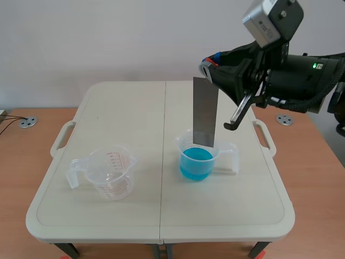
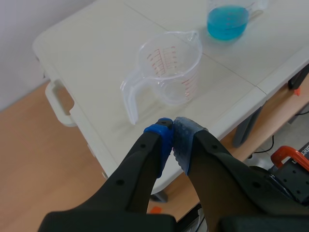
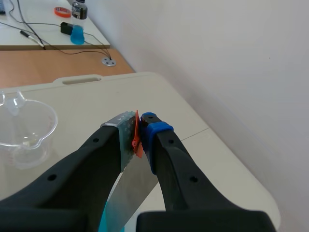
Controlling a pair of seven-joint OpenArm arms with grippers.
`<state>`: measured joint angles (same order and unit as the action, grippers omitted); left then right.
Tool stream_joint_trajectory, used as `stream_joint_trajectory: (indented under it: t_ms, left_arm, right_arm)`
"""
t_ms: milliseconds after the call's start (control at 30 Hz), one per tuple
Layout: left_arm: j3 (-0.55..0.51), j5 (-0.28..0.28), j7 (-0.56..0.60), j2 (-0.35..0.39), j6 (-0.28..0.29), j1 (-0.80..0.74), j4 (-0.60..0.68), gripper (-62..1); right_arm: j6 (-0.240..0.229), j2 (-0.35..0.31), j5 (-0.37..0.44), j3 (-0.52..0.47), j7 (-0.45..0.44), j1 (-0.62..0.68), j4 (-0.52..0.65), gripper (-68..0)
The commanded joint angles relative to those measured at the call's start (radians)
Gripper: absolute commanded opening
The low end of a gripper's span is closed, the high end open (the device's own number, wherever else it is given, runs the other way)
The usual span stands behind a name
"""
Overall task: Hold the metal plate by the orange handle, dip it into the blue solution, take it out and point at it, then put the plate back in the beaker on the left.
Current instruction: 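Lower the plate into the blue solution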
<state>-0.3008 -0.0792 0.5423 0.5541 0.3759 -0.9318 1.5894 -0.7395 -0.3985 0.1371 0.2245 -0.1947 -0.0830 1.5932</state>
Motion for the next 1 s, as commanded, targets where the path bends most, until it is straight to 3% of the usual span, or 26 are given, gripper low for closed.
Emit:
stream_joint_trajectory:
  t_ms: [0, 367, 967]
  left_arm:
    - [-0.003, -0.005, 0.002, -0.023, 0.003, -0.002, 0.013, -59.1]
    - [-0.004, 0.021, -0.022, -0.11, 0.001, -0.047, 0.012, -59.1]
    - [-0.006, 0.023, -0.038, -0.124, 0.001, -0.085, 0.012, -59.1]
  right_arm:
    - [-0.006, 0.008, -0.008, 0.007, -0.023, -0.017, -0.003, -66.4]
    - [-0.006, 0.061, -0.111, 0.013, -0.094, -0.017, -0.098, -66.4]
    - [-0.006, 0.078, -0.194, 0.013, -0.183, -0.02, -0.21, -66.4]
